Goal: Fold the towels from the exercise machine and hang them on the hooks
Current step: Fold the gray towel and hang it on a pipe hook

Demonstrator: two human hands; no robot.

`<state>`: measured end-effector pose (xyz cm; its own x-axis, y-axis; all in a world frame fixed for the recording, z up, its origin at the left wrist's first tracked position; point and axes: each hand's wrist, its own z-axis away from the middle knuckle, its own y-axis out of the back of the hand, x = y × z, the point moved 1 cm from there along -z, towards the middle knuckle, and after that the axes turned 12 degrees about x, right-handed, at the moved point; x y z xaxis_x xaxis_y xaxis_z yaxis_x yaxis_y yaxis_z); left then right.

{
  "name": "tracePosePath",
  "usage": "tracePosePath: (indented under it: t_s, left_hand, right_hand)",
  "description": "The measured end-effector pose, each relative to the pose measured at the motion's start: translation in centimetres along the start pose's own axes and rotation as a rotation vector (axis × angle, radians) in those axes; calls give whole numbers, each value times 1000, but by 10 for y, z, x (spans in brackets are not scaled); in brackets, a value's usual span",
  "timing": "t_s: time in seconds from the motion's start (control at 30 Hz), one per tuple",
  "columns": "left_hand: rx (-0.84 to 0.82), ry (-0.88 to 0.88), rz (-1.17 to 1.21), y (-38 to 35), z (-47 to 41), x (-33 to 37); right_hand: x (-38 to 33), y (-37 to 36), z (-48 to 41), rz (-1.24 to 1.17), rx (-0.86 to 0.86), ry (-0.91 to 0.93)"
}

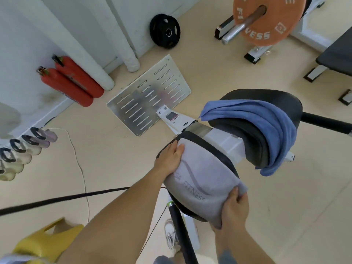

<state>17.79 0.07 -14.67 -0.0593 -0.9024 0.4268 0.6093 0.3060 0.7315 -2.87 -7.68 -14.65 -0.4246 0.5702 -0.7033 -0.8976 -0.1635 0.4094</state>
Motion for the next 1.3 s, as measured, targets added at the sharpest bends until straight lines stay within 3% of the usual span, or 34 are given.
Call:
tracePosePath:
  t_s: [0.1, 0.23, 0.37, 0.53, 0.7, 0.8, 0.87, 0.93, 1.0, 1.07, 1.2, 1.3]
  left_hand:
    - [25, 47, -105, 8, -9, -7]
    - [-55, 231, 202, 33, -10, -16]
    - [-97, 195, 413, 60, 19, -28]
    - [-48, 198, 766, 112, 72, -80]
    - [-19, 418, 866, 167, 131, -135]
    - [-2, 413, 1131, 193, 160, -158]
    - [71, 343, 1217, 205, 181, -164]
    - [289, 311, 1115, 213, 201, -166]
    - [509, 335, 1006, 224, 219, -169]
    - [598, 390, 1098, 237, 237, -169]
    - [599, 386, 1673, 270, 277, -153]
    - [635, 227, 1672, 294, 306, -117]
  right_hand:
    - [1, 1, 2, 13, 3, 10]
    - [-3, 14, 15, -15, -110, -184]
    - [-22, 37, 38, -65, -225, -228]
    - [-82, 44, 83, -11, -225, 39]
    - [-152, 13, 137, 395, -376, 405]
    - [-181, -6, 164, 544, -447, 626]
    - [-191, -17, 180, 546, -504, 644]
    - [-197, -26, 193, 475, -584, 548]
    - [-203, -28, 208, 417, -702, 425]
    - [-206, -24, 221, 381, -803, 361]
    - [-220, -16, 263, 302, -930, 548]
    - [-234, -5, 315, 214, -990, 739]
